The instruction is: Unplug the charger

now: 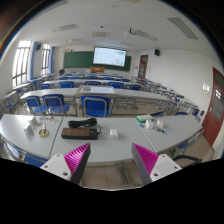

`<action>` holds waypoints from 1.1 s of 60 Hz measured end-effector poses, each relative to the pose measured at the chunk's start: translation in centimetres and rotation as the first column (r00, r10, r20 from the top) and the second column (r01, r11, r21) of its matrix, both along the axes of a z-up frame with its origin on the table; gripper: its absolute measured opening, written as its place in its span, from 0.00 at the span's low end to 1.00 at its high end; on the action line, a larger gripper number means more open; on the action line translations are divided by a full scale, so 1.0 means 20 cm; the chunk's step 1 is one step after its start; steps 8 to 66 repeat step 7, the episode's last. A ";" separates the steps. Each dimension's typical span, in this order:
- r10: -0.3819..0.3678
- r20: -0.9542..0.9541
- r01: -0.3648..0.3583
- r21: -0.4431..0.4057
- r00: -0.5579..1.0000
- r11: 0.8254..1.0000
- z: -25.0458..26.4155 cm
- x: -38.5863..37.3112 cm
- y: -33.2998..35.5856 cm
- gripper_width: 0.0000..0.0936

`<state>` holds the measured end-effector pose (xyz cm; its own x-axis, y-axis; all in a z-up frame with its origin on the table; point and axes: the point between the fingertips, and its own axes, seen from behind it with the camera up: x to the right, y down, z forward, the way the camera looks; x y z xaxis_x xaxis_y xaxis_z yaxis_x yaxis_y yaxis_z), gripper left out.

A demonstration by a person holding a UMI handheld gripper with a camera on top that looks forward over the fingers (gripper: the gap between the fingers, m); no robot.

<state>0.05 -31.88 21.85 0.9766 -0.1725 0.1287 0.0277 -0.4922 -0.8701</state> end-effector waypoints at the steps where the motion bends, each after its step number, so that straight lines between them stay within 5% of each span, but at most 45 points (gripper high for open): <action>1: -0.006 0.004 0.006 -0.006 1.000 1.000 0.00 0.00 -0.01 0.91; 66: -0.010 -0.004 0.010 0.001 1.000 1.000 0.00 -0.02 -0.04 0.91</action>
